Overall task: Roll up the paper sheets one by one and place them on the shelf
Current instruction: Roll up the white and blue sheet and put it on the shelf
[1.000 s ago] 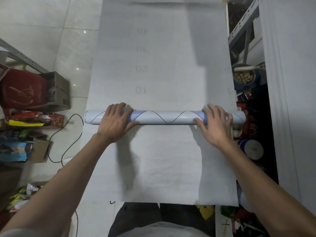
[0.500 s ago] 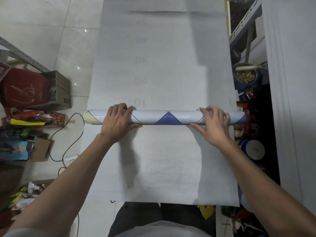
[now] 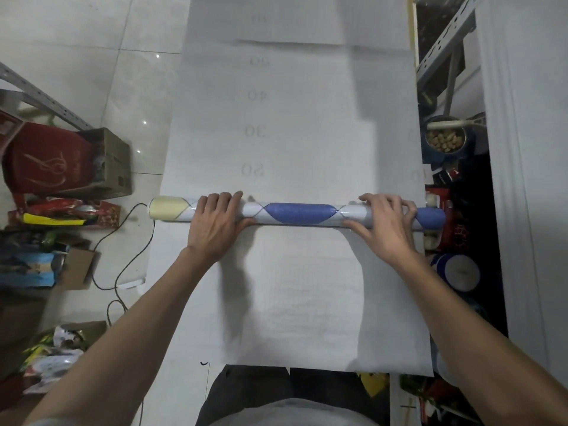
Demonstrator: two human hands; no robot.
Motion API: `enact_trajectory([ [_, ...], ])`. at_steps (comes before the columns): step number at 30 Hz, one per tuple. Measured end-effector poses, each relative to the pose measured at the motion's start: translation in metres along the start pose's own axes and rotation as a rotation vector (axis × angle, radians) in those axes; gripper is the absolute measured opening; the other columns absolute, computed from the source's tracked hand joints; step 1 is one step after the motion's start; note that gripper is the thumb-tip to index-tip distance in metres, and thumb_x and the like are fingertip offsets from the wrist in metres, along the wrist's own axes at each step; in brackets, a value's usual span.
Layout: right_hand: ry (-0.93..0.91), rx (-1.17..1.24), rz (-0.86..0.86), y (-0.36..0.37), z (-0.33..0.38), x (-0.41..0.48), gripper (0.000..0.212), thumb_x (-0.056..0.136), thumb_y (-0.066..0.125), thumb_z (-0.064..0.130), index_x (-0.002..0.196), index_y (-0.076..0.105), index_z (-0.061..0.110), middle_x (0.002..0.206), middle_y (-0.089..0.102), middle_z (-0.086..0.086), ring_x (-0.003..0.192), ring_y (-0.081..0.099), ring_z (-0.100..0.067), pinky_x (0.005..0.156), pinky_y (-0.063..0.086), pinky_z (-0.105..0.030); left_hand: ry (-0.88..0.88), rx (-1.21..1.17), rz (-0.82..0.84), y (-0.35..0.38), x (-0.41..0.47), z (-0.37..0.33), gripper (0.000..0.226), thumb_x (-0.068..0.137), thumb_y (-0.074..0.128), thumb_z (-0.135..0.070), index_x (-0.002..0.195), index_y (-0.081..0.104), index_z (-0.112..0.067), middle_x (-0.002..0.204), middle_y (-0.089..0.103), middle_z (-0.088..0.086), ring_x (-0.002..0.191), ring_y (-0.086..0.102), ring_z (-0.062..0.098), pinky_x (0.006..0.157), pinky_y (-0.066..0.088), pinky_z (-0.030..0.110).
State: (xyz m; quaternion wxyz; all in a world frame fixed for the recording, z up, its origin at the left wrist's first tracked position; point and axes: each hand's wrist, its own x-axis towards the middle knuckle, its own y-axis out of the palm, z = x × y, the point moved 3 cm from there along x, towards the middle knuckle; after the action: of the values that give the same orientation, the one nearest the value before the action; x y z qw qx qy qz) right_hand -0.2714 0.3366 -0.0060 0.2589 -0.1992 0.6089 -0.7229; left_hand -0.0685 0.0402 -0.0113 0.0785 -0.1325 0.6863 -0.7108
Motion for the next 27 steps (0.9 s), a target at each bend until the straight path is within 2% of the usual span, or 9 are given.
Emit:
enact_trajectory([
  [2, 0.029, 0.004, -0.01, -0.0022, 0.0006, 0.0033, 0.054, 0.085, 0.053, 0.071, 0.113, 0.061, 0.025, 0.11, 0.064, 0.002, 0.116, 0.044, -0.018, 0.102, 0.018, -0.042, -0.003, -0.029, -0.013, 0.0012, -0.001, -0.0005, 0.063, 0.103, 0.03, -0.058, 0.119, 0.06, -0.005, 0.105, 0.065, 0.015, 0.093, 0.059, 0.038, 0.098, 0.042, 0.051],
  [5, 0.026, -0.002, 0.045, 0.0021, -0.0009, 0.0003, 0.057, 0.087, 0.051, 0.072, 0.12, 0.061, 0.027, 0.128, 0.055, 0.001, 0.126, 0.04, -0.02, 0.107, 0.017, -0.043, 0.035, -0.001, -0.013, 0.0018, -0.0015, -0.0006, 0.065, 0.095, 0.052, -0.062, 0.123, 0.06, -0.004, 0.122, 0.058, 0.025, 0.109, 0.056, 0.043, 0.107, 0.038, 0.055],
  [10, 0.006, -0.028, 0.057, 0.0009, -0.002, -0.0009, 0.068, 0.082, 0.058, 0.073, 0.131, 0.056, 0.027, 0.126, 0.053, -0.001, 0.122, 0.04, -0.025, 0.105, 0.022, -0.046, 0.034, 0.015, 0.002, -0.0009, 0.0054, 0.0017, 0.061, 0.093, 0.06, -0.057, 0.126, 0.059, -0.005, 0.101, 0.059, 0.016, 0.084, 0.054, 0.037, 0.084, 0.043, 0.048],
  [13, 0.025, -0.003, 0.025, -0.0032, -0.0036, 0.0028, 0.049, 0.093, 0.047, 0.065, 0.124, 0.053, 0.027, 0.122, 0.059, 0.0, 0.121, 0.039, -0.019, 0.104, 0.021, -0.044, 0.049, -0.049, -0.022, -0.0015, 0.0062, 0.0038, 0.052, 0.101, 0.04, -0.052, 0.115, 0.059, -0.005, 0.094, 0.064, 0.013, 0.082, 0.056, 0.037, 0.09, 0.04, 0.045],
  [16, 0.015, 0.02, 0.053, 0.0003, -0.0011, 0.0008, 0.052, 0.092, 0.049, 0.065, 0.127, 0.055, 0.027, 0.136, 0.051, 0.003, 0.129, 0.038, -0.019, 0.108, 0.02, -0.045, 0.051, -0.06, -0.037, 0.0003, 0.0041, 0.0015, 0.058, 0.099, 0.047, -0.057, 0.119, 0.061, -0.004, 0.113, 0.061, 0.018, 0.099, 0.056, 0.039, 0.099, 0.039, 0.047],
  [18, 0.017, 0.047, 0.071, 0.001, 0.0002, 0.0002, 0.064, 0.084, 0.062, 0.068, 0.131, 0.056, 0.025, 0.136, 0.047, -0.002, 0.129, 0.039, -0.024, 0.109, 0.018, -0.045, 0.028, -0.022, -0.015, 0.0011, 0.0032, 0.0, 0.07, 0.092, 0.055, -0.066, 0.125, 0.06, -0.005, 0.117, 0.057, 0.022, 0.1, 0.053, 0.04, 0.095, 0.041, 0.05],
  [21, -0.011, 0.003, 0.037, -0.0012, 0.001, 0.002, 0.061, 0.084, 0.06, 0.068, 0.128, 0.059, 0.027, 0.124, 0.053, -0.003, 0.12, 0.04, -0.024, 0.105, 0.021, -0.045, 0.014, -0.003, -0.011, 0.0004, 0.0047, 0.002, 0.071, 0.093, 0.045, -0.067, 0.129, 0.058, -0.007, 0.106, 0.057, 0.017, 0.09, 0.054, 0.038, 0.087, 0.041, 0.047],
  [24, 0.01, 0.035, -0.05, -0.0036, 0.0008, 0.0062, 0.052, 0.088, 0.054, 0.069, 0.115, 0.059, 0.025, 0.113, 0.064, 0.0, 0.115, 0.037, -0.017, 0.101, 0.018, -0.041, 0.01, -0.038, -0.014, 0.0026, 0.0024, 0.0052, 0.059, 0.1, 0.038, -0.058, 0.128, 0.055, -0.008, 0.106, 0.063, 0.013, 0.097, 0.059, 0.038, 0.103, 0.038, 0.05],
  [27, 0.024, 0.033, 0.003, 0.0029, 0.001, 0.0041, 0.056, 0.09, 0.043, 0.073, 0.117, 0.06, 0.027, 0.128, 0.058, 0.001, 0.127, 0.04, -0.019, 0.107, 0.016, -0.044, 0.029, -0.028, -0.024, 0.0045, -0.0023, 0.0057, 0.056, 0.098, 0.048, -0.057, 0.125, 0.057, -0.009, 0.123, 0.058, 0.018, 0.114, 0.054, 0.041, 0.113, 0.031, 0.053],
])
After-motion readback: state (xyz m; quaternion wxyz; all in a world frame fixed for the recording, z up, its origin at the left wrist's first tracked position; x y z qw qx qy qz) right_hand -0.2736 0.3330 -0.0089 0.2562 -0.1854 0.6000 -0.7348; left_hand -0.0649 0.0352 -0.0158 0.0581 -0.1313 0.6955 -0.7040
